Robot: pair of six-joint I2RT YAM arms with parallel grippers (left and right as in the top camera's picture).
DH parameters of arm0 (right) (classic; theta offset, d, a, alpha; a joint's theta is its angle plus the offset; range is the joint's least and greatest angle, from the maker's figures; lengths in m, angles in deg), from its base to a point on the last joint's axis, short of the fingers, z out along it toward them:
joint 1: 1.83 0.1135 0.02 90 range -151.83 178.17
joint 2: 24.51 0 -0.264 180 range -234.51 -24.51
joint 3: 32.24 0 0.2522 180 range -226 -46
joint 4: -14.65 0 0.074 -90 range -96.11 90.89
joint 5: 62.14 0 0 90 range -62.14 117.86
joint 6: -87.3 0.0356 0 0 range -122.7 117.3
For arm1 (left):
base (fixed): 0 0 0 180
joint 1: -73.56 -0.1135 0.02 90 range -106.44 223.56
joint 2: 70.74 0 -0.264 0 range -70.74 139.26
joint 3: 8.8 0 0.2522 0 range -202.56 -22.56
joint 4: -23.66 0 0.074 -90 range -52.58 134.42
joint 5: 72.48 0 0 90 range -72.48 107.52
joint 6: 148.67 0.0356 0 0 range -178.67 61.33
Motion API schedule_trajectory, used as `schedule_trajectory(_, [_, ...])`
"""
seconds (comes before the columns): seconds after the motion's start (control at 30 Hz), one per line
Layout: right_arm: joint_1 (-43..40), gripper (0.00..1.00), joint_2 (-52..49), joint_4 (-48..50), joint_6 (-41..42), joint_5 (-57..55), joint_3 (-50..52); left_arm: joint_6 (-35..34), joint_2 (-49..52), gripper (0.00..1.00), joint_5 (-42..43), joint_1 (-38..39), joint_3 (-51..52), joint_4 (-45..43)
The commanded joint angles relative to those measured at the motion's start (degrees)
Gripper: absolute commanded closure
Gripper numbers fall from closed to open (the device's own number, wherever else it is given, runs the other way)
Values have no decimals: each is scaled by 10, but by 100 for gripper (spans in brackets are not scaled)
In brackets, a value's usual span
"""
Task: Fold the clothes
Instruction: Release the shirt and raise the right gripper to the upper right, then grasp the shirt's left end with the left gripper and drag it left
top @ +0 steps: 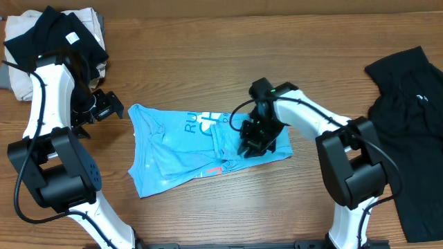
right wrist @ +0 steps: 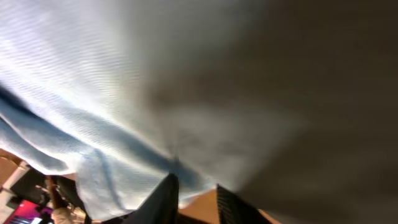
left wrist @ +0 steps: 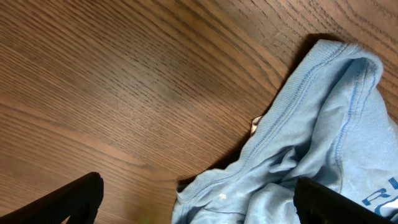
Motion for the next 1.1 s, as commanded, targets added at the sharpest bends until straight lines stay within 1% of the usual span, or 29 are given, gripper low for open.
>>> schedule_trajectory(0.0, [-28,67,27,-20,-32,0,-47,13,3,0,3,4,3,0])
schedule_trajectory(0.03, [-37,61,34,-34,-36,-9,-63,22,3,0,16,4,4,0])
schedule_trajectory(0.07, [-44,50,40,-45,-43,-18,-79,34,3,0,31,4,6,-2])
schedule_trajectory(0.1, [-55,26,47,-60,-54,-29,-102,50,3,0,52,4,7,-4])
schedule_trajectory(0.17, [-78,0,55,-88,-69,-46,-145,73,3,0,85,4,15,-12])
schedule_trajectory(0.23, [-116,0,56,-122,-88,-64,-207,86,3,0,109,4,30,-21])
schedule_trajectory(0.37, [-183,0,56,-151,-90,-113,-272,89,3,0,122,3,72,-38])
schedule_trajectory(0.47, [-235,0,56,-153,-91,-137,-287,91,3,0,125,0,108,-63])
schedule_trajectory(0.53, [-272,0,56,-157,-91,-136,-287,105,3,0,143,-3,132,-83])
schedule_trajectory(0.57, [-302,0,56,-171,-91,-136,-287,114,3,0,169,-8,157,-104])
schedule_trajectory(0.67, [-337,0,56,-190,-108,-137,-287,127,3,0,223,-12,193,-142])
schedule_trajectory(0.8, [-360,0,56,-210,-138,-136,-287,129,3,0,283,-4,250,-197])
schedule_trajectory(0.9, [-360,0,56,-210,-138,-136,-287,124,3,0,283,12,285,-231])
schedule_trajectory(1.07, [-348,0,56,-207,-138,-136,-287,89,3,0,303,48,329,-294])
